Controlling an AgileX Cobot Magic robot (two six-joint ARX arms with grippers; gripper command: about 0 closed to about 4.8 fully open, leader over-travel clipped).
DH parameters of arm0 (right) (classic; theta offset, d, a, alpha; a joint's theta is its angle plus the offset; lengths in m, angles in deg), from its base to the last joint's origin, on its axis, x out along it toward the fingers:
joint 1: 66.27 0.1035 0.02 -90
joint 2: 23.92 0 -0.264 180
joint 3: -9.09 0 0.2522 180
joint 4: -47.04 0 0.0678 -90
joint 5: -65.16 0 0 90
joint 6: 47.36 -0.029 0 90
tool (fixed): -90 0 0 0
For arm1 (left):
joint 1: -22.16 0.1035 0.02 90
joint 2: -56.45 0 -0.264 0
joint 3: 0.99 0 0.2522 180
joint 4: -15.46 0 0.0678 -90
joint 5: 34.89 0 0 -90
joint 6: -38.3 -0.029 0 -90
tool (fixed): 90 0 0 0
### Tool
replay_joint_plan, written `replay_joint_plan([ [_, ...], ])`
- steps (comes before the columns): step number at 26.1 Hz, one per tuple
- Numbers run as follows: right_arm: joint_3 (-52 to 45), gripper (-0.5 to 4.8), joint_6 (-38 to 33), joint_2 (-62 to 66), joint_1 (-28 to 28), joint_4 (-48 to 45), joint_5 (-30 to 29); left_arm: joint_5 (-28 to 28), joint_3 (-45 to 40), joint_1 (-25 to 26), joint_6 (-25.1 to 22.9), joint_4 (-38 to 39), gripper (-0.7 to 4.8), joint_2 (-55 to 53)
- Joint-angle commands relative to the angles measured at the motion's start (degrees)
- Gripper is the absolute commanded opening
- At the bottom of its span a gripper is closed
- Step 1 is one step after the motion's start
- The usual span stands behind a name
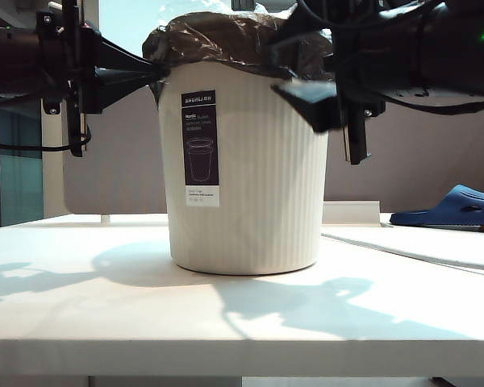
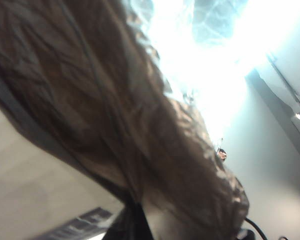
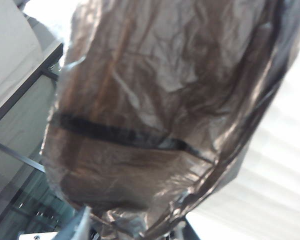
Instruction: Open the ring lid of the trash can, pull out the black garbage bag inside, and place it on the table.
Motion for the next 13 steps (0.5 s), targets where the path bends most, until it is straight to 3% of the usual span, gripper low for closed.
replay_joint_plan([
  [1,0.17,1.80,0.42,-0.09,0.09,-0.87,0.46,1.05,0.11,-0.07,-0.13,-1.11,-0.06,0.15],
  [8,0.44,1.65,0.39,-0.09,0.07,-1.27,1.88,2.12,0.11,-0.07,0.22,-1.14,-0.06,0.15],
  [13,0.46,0.71,0.39,-0.09,0.07,-1.86,1.84,2.36,0.11,-0.07,0.22,-1.16,-0.06,0.15],
])
